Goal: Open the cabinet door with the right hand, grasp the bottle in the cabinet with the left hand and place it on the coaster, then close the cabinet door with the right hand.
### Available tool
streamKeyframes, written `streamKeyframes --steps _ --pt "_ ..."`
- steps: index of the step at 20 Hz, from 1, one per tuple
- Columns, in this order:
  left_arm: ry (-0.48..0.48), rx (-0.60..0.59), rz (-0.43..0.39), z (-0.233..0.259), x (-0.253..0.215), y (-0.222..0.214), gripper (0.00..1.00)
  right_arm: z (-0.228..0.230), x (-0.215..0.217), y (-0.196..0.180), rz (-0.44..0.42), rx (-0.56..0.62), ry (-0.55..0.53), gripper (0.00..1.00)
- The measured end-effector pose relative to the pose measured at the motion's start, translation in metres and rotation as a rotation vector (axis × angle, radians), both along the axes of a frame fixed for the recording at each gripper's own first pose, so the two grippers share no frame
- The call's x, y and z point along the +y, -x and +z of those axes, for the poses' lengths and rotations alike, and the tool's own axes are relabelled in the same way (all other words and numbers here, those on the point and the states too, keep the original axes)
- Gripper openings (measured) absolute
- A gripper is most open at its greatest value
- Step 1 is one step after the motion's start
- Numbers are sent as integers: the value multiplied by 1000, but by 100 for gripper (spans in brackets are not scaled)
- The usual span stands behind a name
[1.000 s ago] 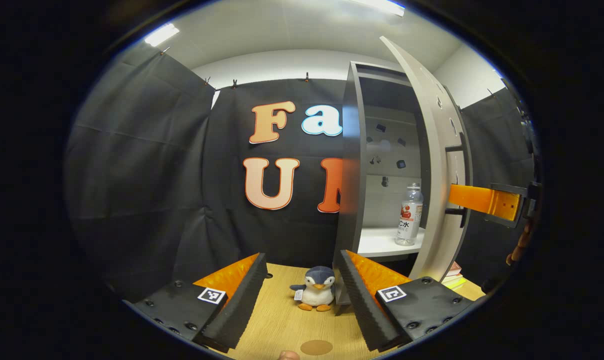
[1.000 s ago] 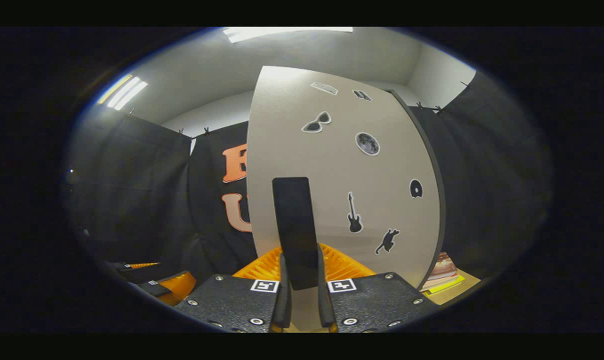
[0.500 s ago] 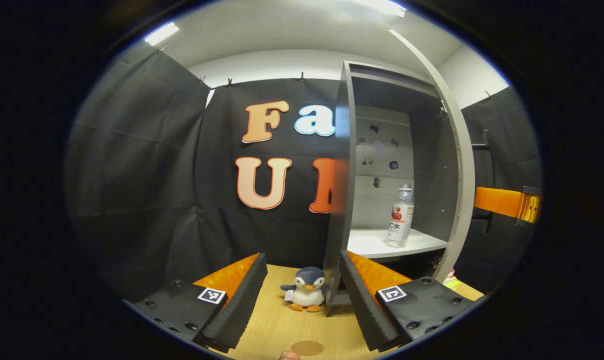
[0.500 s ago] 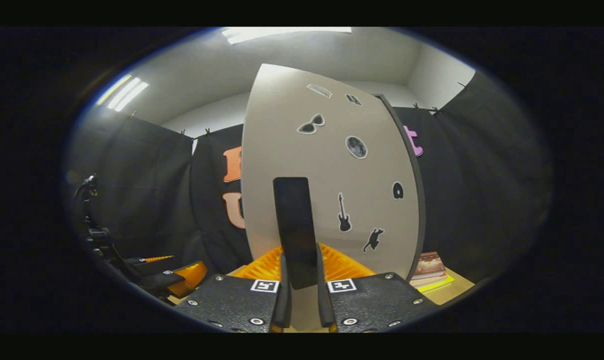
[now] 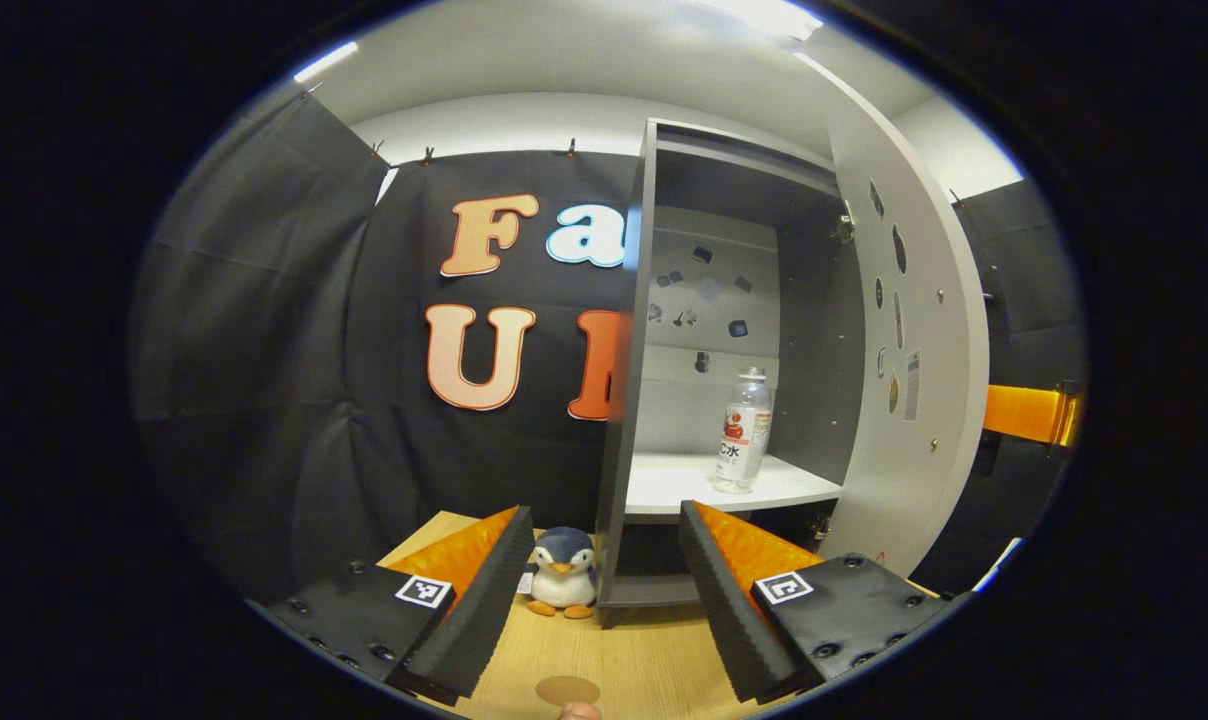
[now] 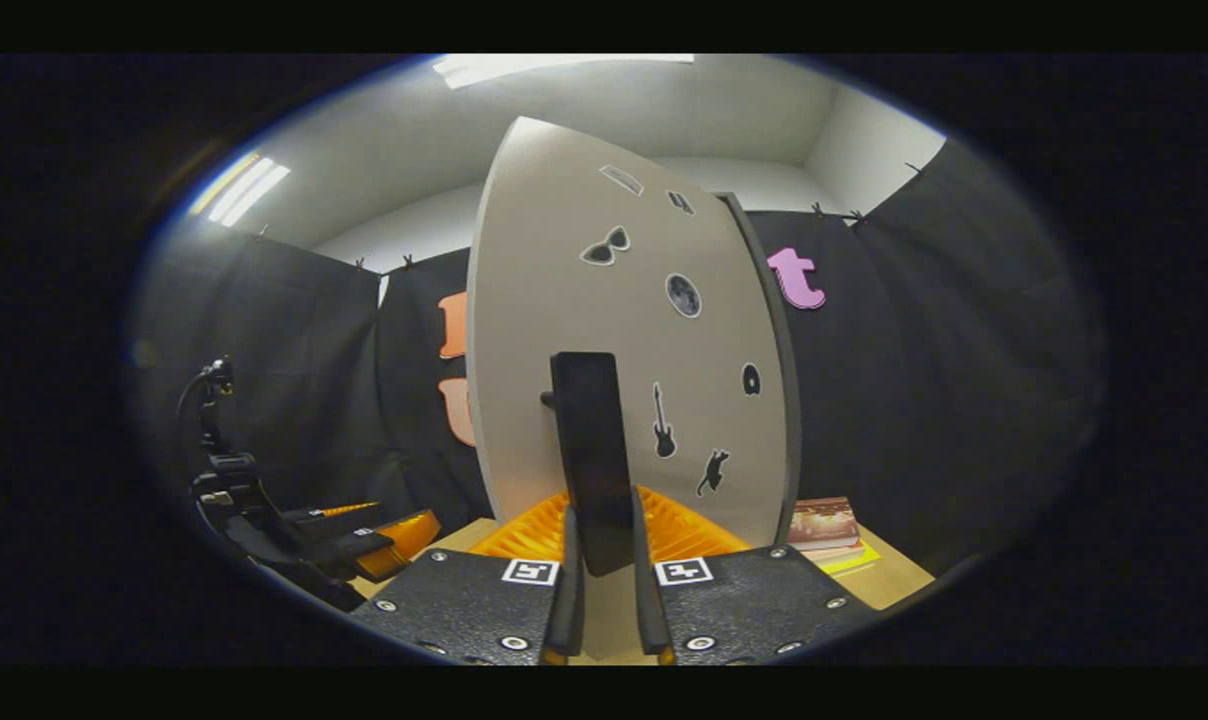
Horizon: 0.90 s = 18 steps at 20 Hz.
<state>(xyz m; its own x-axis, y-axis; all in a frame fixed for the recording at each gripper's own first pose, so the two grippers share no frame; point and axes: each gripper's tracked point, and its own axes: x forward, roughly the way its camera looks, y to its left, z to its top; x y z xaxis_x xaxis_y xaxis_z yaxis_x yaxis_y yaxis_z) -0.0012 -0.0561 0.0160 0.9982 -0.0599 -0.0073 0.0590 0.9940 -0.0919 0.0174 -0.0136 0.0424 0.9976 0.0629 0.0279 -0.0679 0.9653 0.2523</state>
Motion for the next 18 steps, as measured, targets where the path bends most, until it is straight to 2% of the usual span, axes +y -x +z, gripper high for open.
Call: streamKeyframes --steps 5,6,7,15,18 --pt "-10 -5 -17 3 -10 2 95 0 -6 5 -7 -1 -38 21" --pt "-10 -5 -21 2 -12 3 94 0 -7 4 -8 0 -38 19" --pt "-9 -5 -25 2 -14 4 94 0 -9 5 -13 -2 -38 21" --pt "-16 -6 -44 4 -27 5 94 -3 -28 12 -78 -1 -41 19" --pt "-19 -3 -56 4 -34 5 94 -4 -34 14 -79 -1 -75 20"
